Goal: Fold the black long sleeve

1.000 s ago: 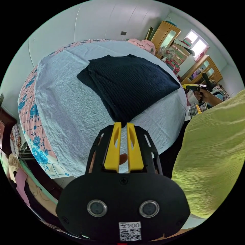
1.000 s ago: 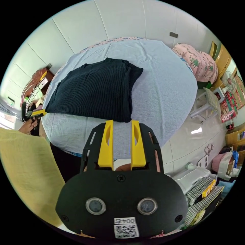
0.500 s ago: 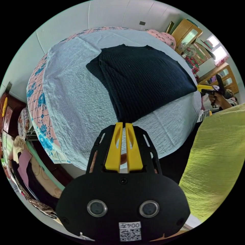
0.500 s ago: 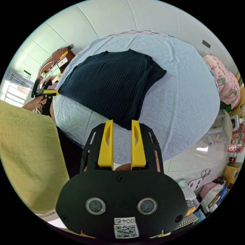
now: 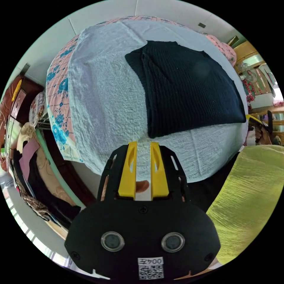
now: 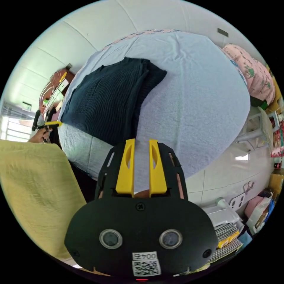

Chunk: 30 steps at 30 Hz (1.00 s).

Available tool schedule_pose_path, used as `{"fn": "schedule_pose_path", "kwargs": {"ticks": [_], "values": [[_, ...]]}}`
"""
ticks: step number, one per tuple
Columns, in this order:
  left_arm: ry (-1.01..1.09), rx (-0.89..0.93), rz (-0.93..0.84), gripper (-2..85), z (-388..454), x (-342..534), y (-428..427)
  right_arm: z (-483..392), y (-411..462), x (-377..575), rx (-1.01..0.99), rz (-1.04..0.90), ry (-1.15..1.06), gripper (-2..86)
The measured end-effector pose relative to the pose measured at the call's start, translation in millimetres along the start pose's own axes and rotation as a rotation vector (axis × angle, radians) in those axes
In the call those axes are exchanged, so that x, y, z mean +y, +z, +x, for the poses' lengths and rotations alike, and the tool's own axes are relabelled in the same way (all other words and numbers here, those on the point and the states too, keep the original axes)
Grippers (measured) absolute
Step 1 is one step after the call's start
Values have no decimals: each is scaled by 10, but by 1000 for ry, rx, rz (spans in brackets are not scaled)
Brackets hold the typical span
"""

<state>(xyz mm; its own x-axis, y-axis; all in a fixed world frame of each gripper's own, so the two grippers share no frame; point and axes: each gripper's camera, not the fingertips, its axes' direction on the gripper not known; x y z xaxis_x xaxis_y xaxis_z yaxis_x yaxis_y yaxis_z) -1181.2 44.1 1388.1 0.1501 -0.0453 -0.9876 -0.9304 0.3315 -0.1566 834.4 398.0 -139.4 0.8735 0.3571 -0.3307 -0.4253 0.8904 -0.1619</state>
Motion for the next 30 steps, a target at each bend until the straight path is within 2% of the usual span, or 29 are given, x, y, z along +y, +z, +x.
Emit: {"fn": "schedule_pose_path", "kwargs": {"ticks": [3,5,11,15,20,30], "values": [[-12,-35,52,75,36,19,-208,239,-169,-45,-36,96,54,81],[-39,-32,176,76,63,-18,-463,373,-266,-158,-84,179,78,86],[12,83,362,89,126,-501,-813,434,-161,-676,-194,282,65,110],[51,130,369,97,74,-935,-832,386,48,-1050,-170,271,51,114],[126,92,310,106,1,-1511,-711,331,435,-1609,-101,207,23,113],[144,147,285,109,-105,-2023,-434,232,1204,-2405,19,112,5,104]]}}
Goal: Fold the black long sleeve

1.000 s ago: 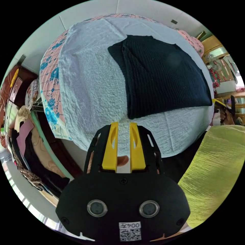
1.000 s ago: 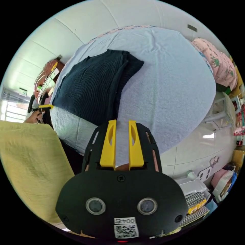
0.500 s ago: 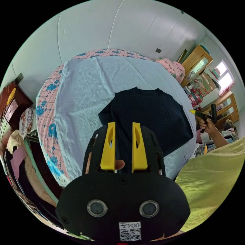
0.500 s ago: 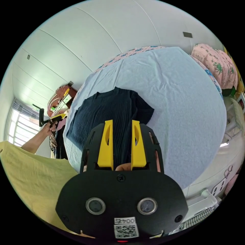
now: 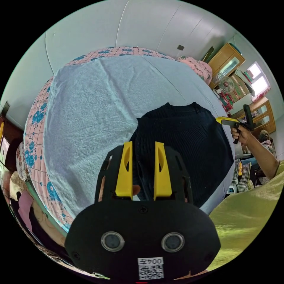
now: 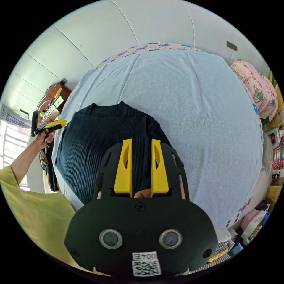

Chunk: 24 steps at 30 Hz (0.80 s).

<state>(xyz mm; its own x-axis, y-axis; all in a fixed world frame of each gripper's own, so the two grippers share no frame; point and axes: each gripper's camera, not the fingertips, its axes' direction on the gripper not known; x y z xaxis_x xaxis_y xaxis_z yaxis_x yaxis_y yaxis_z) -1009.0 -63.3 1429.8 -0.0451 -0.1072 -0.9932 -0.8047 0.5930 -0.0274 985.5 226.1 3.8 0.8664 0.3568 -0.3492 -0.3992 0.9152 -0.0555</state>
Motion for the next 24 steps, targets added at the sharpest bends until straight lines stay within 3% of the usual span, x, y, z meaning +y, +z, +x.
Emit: {"fn": "schedule_pose_path", "kwargs": {"ticks": [10,15,20,24], "values": [[44,-5,-26,101,95,-28,299,-498,756,-150,214,-76,-119,86],[33,23,-9,59,84,-15,368,-668,1049,-175,282,-96,-135,45],[153,-128,82,28,379,118,310,-1167,1306,-33,516,-42,-316,29],[144,-204,186,24,479,244,228,-1284,1325,16,579,41,-325,28]]}}
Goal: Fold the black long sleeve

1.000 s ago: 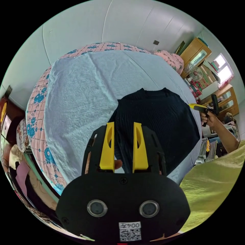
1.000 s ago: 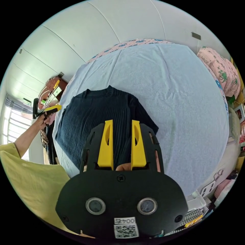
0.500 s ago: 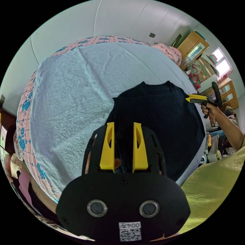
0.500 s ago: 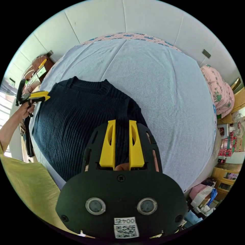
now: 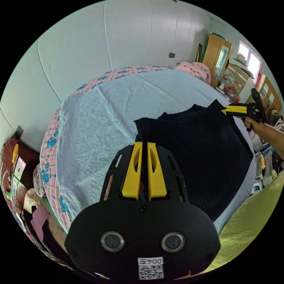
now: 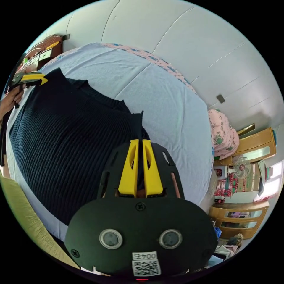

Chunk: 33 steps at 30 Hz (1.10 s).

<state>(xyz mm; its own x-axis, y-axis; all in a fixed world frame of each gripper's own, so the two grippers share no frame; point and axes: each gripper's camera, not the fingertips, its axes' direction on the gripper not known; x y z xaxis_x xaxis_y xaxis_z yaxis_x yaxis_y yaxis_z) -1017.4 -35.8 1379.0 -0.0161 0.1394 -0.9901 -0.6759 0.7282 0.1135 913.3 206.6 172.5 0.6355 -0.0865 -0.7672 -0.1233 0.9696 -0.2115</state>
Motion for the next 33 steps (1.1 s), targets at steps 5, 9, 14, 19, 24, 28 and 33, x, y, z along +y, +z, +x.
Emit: {"fn": "schedule_pose_path", "kwargs": {"ticks": [5,9,14,19,24,28,33], "values": [[25,-77,-54,33,108,116,261,-36,394,-9,-51,-89,59,43],[-46,-75,-81,55,55,176,365,-65,512,-10,-87,-96,123,68],[-203,-37,64,54,-238,290,-25,151,310,78,-128,-81,272,91],[-214,69,61,25,-209,714,-352,-7,-75,342,-321,-69,237,82],[-151,57,-19,8,304,1313,-371,-558,-262,703,-367,-124,147,77],[-46,-23,-175,4,672,1513,-21,-894,-94,887,-306,-230,103,66],[-173,50,-148,6,419,1656,60,-975,48,870,-305,-284,26,65]]}}
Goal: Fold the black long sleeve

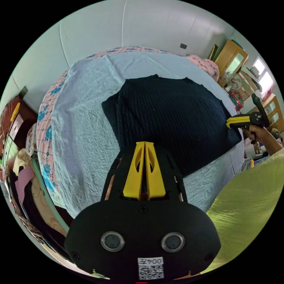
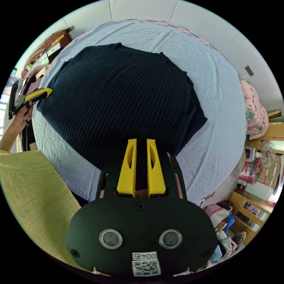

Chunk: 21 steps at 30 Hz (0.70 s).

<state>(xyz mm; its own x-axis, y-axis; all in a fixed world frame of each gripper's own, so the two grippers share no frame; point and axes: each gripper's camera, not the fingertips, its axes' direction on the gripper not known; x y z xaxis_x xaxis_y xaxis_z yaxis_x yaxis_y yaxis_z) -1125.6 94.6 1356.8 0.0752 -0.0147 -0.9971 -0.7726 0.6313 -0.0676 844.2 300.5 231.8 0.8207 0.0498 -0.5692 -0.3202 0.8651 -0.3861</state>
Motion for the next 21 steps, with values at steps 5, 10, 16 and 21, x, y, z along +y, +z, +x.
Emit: {"fn": "schedule_pose_path", "kwargs": {"ticks": [5,10,16,21], "values": [[-74,-44,128,13,-133,190,-415,64,-37,-61,-50,-53,-61,65],[-181,44,73,36,-380,696,-348,25,-104,-32,-24,-56,-98,65],[-470,230,177,79,-660,1235,-178,71,-232,35,-30,-62,-103,64],[-602,310,238,99,-773,1422,-76,117,-367,104,-24,-67,-124,64]]}}
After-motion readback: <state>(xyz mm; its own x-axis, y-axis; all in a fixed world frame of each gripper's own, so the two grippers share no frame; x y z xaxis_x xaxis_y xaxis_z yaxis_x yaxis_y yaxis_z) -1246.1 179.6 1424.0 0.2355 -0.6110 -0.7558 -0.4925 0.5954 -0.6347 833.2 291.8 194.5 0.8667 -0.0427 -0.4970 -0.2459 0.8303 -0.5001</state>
